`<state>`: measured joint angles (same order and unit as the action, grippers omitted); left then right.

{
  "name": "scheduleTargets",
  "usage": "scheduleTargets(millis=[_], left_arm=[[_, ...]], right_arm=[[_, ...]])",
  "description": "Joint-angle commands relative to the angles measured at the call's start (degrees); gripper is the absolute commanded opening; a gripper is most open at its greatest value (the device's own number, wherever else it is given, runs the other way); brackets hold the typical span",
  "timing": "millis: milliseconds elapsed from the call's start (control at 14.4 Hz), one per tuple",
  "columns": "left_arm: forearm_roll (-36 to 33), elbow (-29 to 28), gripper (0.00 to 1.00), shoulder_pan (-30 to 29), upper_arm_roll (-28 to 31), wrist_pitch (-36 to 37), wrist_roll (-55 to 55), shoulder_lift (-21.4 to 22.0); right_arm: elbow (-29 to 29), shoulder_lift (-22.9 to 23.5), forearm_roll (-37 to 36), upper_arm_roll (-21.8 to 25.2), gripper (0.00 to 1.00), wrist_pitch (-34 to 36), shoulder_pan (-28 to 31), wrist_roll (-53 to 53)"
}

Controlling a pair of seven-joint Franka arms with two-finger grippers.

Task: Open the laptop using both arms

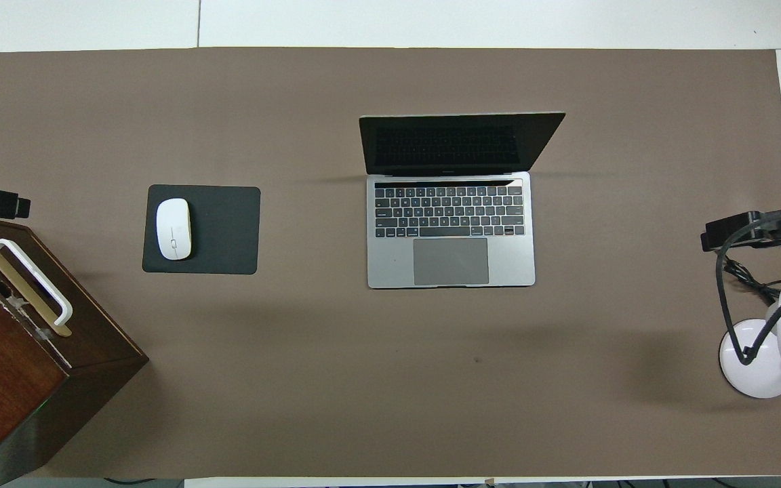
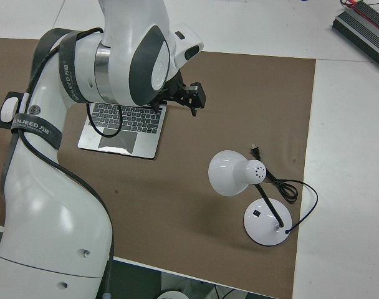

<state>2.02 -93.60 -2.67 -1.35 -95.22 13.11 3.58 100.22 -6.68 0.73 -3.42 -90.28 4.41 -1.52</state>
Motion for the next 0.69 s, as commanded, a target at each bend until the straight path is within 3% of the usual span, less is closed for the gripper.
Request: scheduleTargets(millis=[0, 624], left_arm=[[-1.49, 2.37, 1.0, -0.58, -0.59, 1.19, -0.54, -1.38], [-1.22, 2.19, 1.0, -0.49, -0.59, 1.01, -3.26, -1.38]], right_arm=[[-0.12, -0.87, 0.5, 0.17, 1.0, 2.03, 0.42, -1.29], [-0.12, -0.88, 0.59, 0.17, 1.0, 1.86, 0.42, -1.2]])
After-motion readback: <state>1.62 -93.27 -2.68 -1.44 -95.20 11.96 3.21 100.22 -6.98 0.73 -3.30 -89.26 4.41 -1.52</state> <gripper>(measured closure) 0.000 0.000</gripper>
